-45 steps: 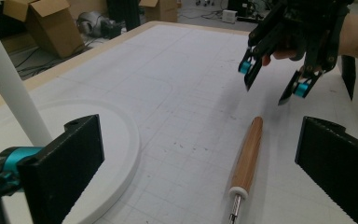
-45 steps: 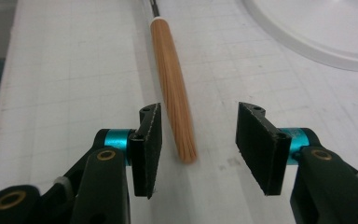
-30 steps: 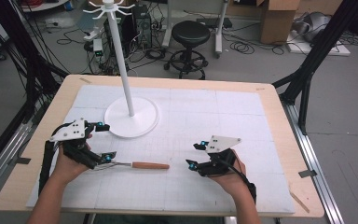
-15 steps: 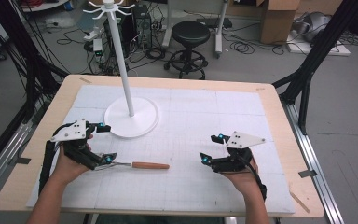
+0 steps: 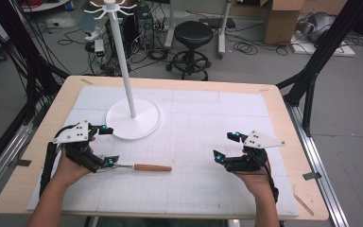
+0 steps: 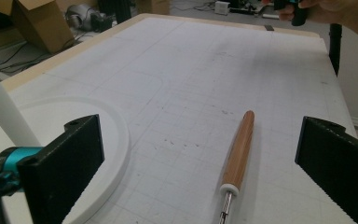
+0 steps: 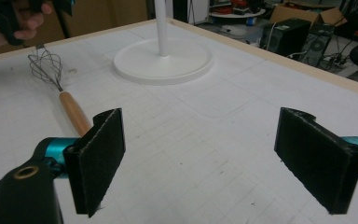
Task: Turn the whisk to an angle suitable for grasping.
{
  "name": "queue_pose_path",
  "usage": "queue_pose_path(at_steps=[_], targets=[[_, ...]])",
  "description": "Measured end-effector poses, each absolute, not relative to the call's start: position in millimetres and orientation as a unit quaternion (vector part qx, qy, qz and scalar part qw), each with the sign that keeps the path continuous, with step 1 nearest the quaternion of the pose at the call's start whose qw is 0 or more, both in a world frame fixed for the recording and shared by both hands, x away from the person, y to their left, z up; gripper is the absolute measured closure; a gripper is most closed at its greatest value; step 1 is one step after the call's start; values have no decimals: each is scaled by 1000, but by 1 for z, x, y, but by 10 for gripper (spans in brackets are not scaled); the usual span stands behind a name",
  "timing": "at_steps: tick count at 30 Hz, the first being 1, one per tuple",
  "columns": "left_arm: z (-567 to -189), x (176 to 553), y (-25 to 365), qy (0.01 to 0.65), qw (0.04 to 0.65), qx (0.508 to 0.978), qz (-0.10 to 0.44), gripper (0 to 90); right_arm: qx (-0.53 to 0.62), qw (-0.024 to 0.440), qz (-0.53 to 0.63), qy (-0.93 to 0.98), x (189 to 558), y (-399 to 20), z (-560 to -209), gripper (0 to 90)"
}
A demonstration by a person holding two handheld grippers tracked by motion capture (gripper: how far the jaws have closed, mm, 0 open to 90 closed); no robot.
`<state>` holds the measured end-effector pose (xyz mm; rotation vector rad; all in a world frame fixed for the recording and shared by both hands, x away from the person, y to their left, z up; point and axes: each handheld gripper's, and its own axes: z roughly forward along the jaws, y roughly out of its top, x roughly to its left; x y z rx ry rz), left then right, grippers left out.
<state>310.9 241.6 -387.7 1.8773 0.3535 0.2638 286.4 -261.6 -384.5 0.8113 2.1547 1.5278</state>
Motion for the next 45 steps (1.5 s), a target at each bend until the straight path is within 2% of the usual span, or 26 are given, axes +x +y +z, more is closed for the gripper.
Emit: queue_pose_path(at_steps=[15, 30, 45], targets=[[-389, 312, 241, 154, 564, 803, 113, 17, 282, 191, 522, 782, 291, -245, -379, 151], [-388, 312, 242, 155, 566, 802, 117, 17, 258, 182, 479, 819, 309, -220, -337, 150], [-389, 312, 241, 154, 563, 804, 115, 17, 264, 179, 482, 816, 307, -221, -347, 151]])
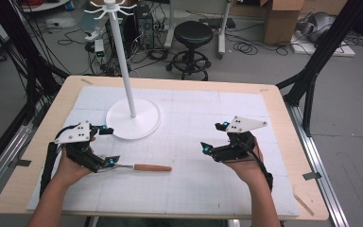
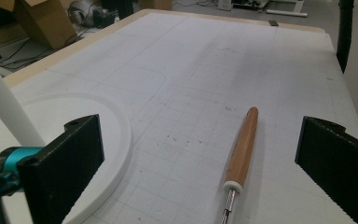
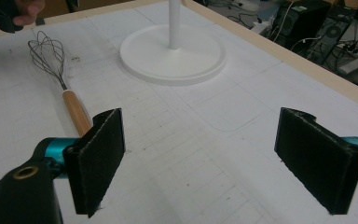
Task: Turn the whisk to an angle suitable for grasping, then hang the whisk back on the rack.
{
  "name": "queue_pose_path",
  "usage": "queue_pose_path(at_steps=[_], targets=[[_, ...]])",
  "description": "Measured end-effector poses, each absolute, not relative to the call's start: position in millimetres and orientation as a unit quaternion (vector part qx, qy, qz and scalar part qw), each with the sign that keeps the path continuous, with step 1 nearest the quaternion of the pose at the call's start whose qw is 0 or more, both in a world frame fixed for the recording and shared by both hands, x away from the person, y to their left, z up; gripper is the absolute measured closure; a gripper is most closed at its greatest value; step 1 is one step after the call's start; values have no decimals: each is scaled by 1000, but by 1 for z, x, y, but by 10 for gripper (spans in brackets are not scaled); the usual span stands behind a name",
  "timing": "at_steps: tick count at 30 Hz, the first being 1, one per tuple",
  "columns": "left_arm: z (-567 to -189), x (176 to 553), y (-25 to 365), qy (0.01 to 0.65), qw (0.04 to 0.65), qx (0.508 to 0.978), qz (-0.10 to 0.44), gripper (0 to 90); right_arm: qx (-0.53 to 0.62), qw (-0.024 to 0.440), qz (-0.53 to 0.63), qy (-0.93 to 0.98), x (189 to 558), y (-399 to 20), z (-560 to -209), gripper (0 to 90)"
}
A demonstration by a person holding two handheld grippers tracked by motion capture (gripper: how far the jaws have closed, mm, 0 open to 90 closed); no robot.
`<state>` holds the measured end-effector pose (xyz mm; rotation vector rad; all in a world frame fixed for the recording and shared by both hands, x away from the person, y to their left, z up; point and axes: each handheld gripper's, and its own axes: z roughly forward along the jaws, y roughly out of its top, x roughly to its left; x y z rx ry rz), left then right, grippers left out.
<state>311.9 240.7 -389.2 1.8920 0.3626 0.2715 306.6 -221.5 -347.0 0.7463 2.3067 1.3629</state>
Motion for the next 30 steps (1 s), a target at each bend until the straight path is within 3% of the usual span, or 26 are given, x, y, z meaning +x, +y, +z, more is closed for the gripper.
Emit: queue_pose_path(at_steps=[30], targets=[[-388, 308, 224, 140, 552, 816, 100, 17, 272, 168, 474, 820, 304, -223, -370, 151]])
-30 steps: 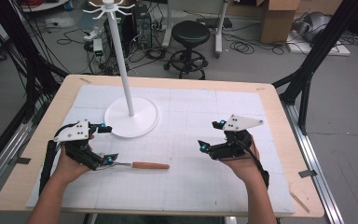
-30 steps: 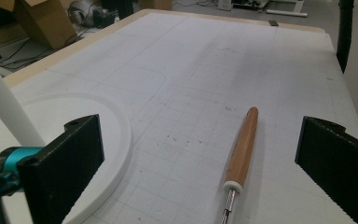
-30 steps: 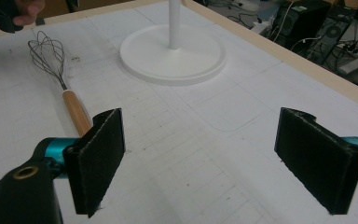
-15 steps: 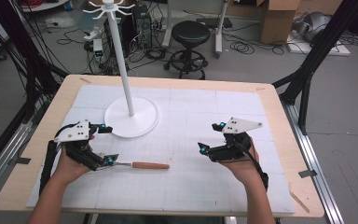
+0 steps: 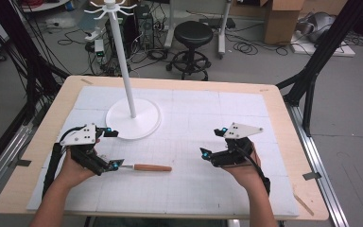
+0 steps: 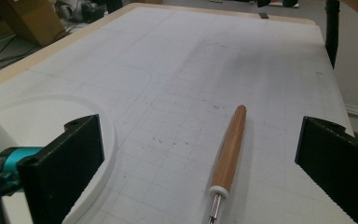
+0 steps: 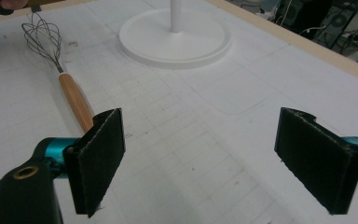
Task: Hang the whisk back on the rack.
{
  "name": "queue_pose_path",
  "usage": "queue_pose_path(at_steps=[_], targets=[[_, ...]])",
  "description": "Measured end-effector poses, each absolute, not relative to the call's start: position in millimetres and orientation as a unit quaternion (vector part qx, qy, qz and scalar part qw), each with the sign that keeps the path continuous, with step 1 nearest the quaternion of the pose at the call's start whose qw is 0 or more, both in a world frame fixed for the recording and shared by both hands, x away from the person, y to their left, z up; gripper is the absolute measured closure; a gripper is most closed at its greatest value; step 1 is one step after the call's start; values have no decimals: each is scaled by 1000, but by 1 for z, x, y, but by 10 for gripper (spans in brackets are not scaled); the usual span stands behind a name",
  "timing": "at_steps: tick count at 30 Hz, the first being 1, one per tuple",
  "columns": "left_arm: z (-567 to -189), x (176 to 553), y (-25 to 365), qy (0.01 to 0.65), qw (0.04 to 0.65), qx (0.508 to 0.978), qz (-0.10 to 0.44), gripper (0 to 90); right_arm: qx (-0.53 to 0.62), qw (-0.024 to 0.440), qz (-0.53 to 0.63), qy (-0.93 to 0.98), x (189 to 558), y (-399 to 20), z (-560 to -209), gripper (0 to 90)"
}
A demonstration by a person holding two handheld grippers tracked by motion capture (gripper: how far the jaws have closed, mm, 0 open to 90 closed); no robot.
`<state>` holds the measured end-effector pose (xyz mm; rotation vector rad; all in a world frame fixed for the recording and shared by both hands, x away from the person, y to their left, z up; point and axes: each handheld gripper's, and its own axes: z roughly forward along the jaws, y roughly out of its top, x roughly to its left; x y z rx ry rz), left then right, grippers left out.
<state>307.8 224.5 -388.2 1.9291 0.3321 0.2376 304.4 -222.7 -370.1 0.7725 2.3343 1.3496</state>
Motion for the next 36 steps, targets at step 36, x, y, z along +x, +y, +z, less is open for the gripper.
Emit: queue_pose_path(at_steps=[36], targets=[[-414, 327, 133, 83, 348, 932, 47, 176, 274, 167, 474, 820, 303, -224, -369, 151]])
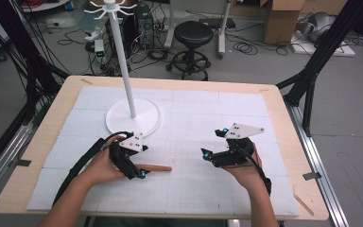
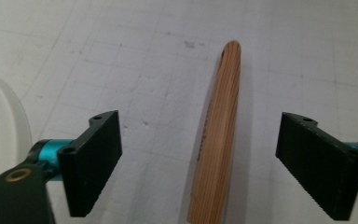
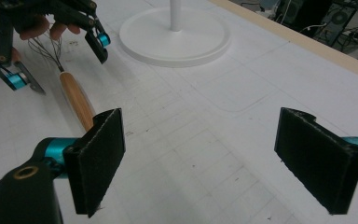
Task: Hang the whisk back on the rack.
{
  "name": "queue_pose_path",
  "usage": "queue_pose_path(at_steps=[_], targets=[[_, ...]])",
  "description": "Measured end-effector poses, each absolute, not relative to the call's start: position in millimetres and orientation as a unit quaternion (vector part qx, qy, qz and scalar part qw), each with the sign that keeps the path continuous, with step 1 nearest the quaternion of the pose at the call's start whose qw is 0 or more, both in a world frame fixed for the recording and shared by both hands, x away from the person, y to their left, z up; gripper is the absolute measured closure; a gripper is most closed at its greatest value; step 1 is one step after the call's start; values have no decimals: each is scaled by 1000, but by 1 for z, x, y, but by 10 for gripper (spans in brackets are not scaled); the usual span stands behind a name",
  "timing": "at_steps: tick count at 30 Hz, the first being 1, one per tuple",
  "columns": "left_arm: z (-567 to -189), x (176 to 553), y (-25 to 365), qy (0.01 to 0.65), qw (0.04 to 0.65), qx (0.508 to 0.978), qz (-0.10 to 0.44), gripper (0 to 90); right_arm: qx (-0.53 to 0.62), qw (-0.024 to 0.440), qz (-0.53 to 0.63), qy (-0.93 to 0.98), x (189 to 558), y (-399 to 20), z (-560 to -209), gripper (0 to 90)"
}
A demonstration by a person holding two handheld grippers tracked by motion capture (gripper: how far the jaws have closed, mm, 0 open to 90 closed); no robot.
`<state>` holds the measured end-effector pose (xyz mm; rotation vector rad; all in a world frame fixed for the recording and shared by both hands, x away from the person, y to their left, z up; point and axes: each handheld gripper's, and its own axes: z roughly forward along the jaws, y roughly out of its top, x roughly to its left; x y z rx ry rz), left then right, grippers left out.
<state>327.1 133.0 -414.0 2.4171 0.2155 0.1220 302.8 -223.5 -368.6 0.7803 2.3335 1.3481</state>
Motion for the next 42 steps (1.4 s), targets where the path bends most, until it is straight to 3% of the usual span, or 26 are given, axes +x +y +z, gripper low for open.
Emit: queue_pose_path(at_steps=[3, 9, 11, 14, 20, 29, 42], targets=[[-418, 329, 128, 77, 321, 944, 28, 324, 271, 169, 473, 821, 304, -223, -369, 151], [-424, 331, 121, 72, 287, 955, 17, 504, 274, 166, 473, 821, 303, -222, -369, 151], [-422, 330, 122, 62, 284, 957, 19, 670, 274, 167, 473, 821, 304, -222, -369, 151], [-421, 329, 121, 65, 278, 958, 15, 724, 274, 166, 473, 820, 304, -222, -370, 151], [-413, 331, 129, 80, 275, 957, 31, 727, 274, 167, 472, 821, 304, -222, -370, 151], [-371, 335, 169, 120, 409, 904, 45, 729, 274, 166, 471, 822, 305, -221, -370, 151], [-327, 336, 205, 124, 528, 838, 64, 729, 272, 164, 471, 823, 304, -220, -371, 151]])
